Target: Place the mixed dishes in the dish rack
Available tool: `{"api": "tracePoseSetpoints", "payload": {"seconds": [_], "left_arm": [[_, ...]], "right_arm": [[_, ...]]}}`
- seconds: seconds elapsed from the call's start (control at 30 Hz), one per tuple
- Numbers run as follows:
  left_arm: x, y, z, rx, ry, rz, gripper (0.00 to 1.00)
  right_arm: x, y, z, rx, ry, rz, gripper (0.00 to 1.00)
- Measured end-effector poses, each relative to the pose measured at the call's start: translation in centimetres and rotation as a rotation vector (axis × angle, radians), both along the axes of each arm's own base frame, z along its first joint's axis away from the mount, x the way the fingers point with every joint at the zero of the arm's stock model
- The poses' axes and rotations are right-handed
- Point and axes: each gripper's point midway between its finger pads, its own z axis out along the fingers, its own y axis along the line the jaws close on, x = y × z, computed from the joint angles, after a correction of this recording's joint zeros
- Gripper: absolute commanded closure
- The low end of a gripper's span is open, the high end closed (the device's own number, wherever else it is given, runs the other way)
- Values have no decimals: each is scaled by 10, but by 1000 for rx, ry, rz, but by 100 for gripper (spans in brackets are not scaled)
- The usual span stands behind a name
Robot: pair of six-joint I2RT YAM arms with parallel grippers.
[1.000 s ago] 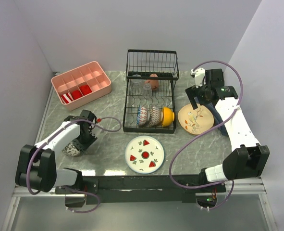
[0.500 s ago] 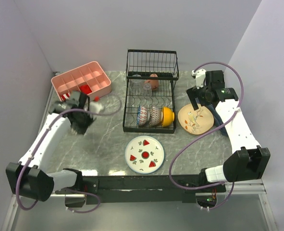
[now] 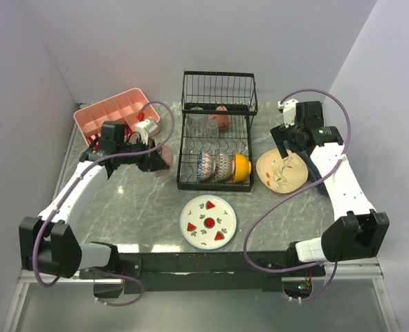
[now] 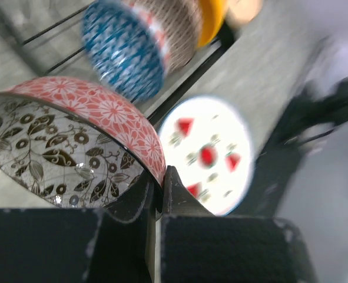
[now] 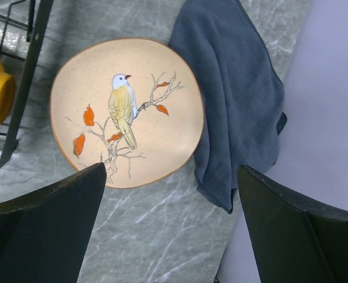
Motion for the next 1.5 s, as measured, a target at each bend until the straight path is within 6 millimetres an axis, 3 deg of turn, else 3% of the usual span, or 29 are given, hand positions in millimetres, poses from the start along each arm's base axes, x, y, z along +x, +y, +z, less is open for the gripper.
{"api": "tracePoseSetpoints", "payload": {"seconds": [0.23,0.43,0.83,1.23,1.5], "left_arm": [[28,-24,17,-360,78,42,99],[32,-37,21,-466,149,-41,99],[23,-44,-40,-434,328,-204,99],[22,-54,-47,-408,315,-250,99],[29,-55,-66,-390,343,-228,98]], "right_arm": [[-13,-9,0,-43,-6,-18,0],[-24,-13,-1,-61,-7,-24,0],[-27,-18,-4,-83,1,-38,0],[-39,-20,-18,-88,36,-40,0],[-39,-22,-18,-88,35,-44,0]]}}
